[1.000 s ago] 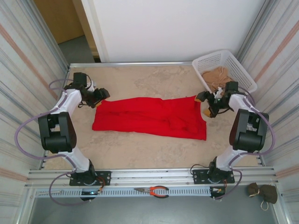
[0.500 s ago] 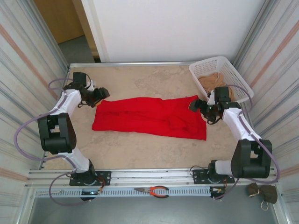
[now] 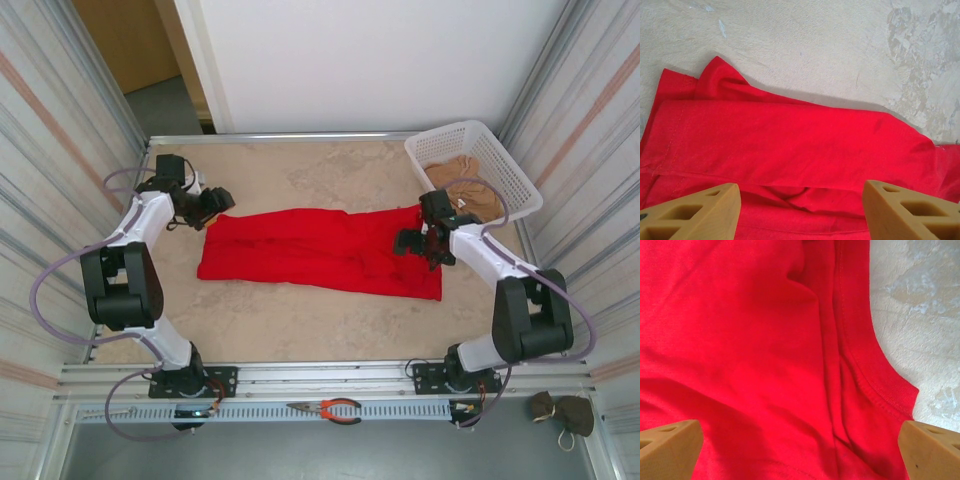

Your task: Fold the inside-out t-shirt

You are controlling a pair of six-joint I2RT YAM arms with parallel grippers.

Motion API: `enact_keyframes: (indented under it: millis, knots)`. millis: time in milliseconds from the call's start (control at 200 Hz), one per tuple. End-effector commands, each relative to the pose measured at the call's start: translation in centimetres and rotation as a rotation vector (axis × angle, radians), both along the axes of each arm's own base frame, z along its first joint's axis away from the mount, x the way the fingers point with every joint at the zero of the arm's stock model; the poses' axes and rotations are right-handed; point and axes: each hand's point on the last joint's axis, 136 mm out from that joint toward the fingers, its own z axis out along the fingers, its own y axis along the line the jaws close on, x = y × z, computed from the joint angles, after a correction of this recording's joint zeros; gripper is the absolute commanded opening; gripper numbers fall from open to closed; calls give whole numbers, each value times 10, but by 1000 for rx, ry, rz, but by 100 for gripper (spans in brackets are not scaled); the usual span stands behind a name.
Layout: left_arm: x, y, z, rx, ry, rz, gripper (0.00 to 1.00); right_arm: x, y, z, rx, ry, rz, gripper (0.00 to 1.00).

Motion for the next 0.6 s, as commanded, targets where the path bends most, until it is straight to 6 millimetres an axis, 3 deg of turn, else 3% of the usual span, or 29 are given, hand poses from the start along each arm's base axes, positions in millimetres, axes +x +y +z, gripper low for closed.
enact_keyframes:
  millis: [0, 215, 351, 461, 596]
  knots:
    - [-4, -5, 11, -19, -22, -9, 66, 8, -9, -8, -94, 22, -31, 100]
    - [-3, -5, 12, -15, -24, -11, 66, 10, -2, -42, -74, 138, -29, 100]
    - [-2, -5, 11, -11, -24, -16, 66, 7, 19, -58, 4, 202, 15, 94]
    - [-1, -3, 9, -5, -21, -13, 66, 6, 37, -58, 57, 193, 45, 70]
    - [-2, 2, 1, 4, 5, -4, 66, 11, 42, -44, 99, 148, 33, 19]
